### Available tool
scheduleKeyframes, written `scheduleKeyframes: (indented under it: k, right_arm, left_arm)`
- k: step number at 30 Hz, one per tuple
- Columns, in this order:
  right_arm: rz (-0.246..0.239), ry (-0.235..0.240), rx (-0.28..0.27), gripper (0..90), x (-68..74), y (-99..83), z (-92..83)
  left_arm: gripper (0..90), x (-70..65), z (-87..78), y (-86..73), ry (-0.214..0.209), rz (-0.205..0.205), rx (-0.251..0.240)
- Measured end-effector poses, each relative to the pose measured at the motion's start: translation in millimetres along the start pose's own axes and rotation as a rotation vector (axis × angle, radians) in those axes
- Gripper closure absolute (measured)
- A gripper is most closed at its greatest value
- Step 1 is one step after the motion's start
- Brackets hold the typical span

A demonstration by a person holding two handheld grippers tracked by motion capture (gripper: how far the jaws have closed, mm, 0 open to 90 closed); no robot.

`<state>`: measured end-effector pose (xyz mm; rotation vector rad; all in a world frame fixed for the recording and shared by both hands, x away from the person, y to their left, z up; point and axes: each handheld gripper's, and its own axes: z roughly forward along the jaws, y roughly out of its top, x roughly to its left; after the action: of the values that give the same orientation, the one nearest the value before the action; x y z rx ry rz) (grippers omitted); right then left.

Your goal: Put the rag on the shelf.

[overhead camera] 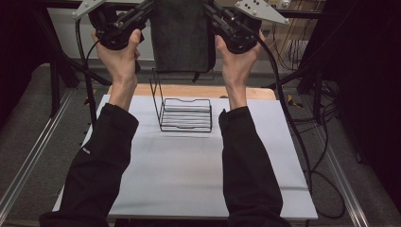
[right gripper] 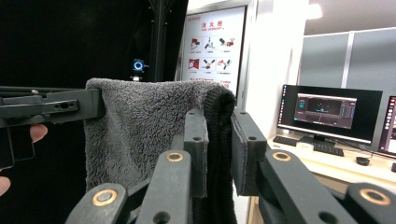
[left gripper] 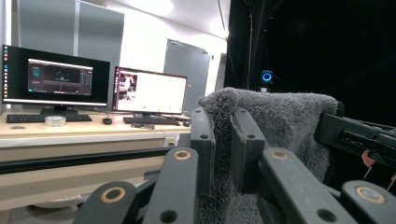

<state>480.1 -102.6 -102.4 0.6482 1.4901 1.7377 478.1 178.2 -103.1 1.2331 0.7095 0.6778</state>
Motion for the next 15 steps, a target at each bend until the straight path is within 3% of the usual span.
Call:
scheduleKeyframes:
  k: [8, 15]
  right_arm:
    - [0.001, -0.008, 0.003, 78.9, -10.1, 2.5, 12.7]
    - [-0.01, -0.009, 0.045, 78.9, -11.7, -10.6, 19.4]
  left_arm:
    - [80.7, 6.9, 11.8, -0.2, 0.003, 0.016, -0.003]
    - [80.7, 18.3, 17.9, -12.2, 0.025, 0.03, 0.06]
